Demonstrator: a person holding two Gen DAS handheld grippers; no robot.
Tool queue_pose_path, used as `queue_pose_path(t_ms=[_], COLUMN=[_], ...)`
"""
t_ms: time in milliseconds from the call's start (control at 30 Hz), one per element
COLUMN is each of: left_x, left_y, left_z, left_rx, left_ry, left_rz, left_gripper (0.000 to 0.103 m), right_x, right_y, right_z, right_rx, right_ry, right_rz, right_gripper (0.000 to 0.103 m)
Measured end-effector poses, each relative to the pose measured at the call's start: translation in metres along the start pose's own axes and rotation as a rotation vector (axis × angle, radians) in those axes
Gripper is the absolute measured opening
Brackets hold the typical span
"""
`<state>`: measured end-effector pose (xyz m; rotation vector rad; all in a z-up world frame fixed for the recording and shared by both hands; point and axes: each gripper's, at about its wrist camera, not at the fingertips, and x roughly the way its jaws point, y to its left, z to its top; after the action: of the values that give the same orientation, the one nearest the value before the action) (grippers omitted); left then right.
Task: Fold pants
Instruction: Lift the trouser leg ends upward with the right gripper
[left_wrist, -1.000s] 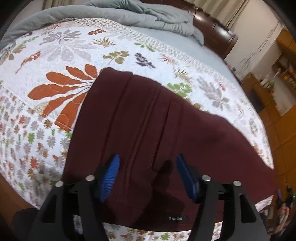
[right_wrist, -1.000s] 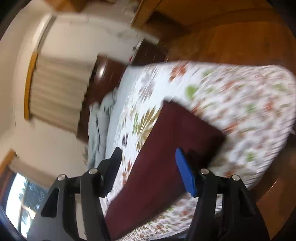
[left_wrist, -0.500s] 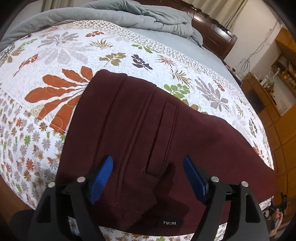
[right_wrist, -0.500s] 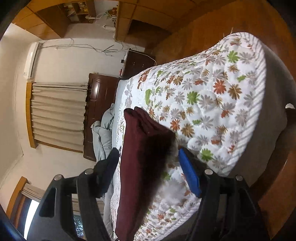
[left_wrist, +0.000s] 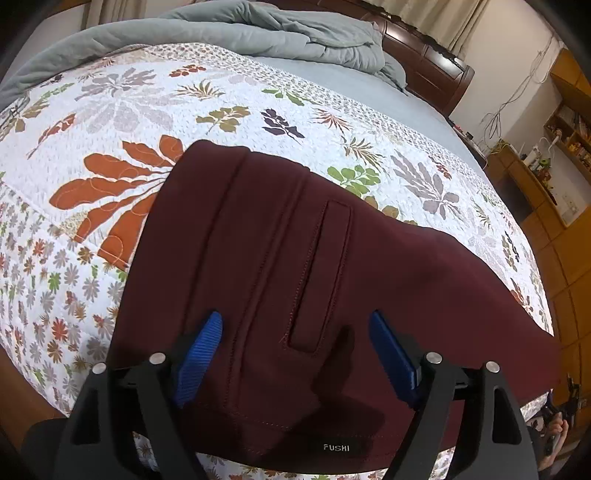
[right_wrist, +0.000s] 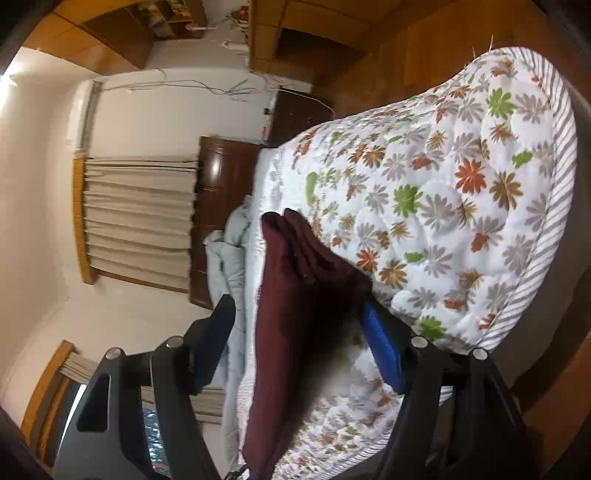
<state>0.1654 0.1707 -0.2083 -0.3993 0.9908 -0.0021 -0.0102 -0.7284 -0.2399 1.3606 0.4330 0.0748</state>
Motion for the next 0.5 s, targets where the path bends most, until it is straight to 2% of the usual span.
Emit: queue_pose_path(t_ms=[100, 233, 433, 467, 500], left_x=[0.000, 0.000, 0.000, 0.000, 0.000], left_y=[0.000, 0.000, -0.001, -0.001, -0.001], left_z=[0.000, 0.000, -0.001, -0.001, -0.001], left_rx=[-0.008, -0.009, -0.007, -0.006, -0.010], left_ry=[0.001, 0.001, -0.001, -0.002, -0.002], left_rz=[-0.004, -0.002, 0.005, 0.005, 0.003], left_gripper=[0.082, 0.082, 0.083, 0.083, 0.083], right_x=[0.007, 0.022, 0.023, 0.023, 0.024], right_y=[0.008, 0.002, 0.005, 0.005, 0.006], right_z=[-0.001, 0.005, 0.009, 0.009, 0.009], right_rx=[-0.020, -0.006, -0.010, -0.015, -0.029], right_ry=[0.021, 0.025, 0.016, 0.015, 0.016], right_rz=[0.075, 0.087, 0.111, 0.106, 0.087], right_gripper=[0.069, 0.066, 0.065, 0.063, 0.056])
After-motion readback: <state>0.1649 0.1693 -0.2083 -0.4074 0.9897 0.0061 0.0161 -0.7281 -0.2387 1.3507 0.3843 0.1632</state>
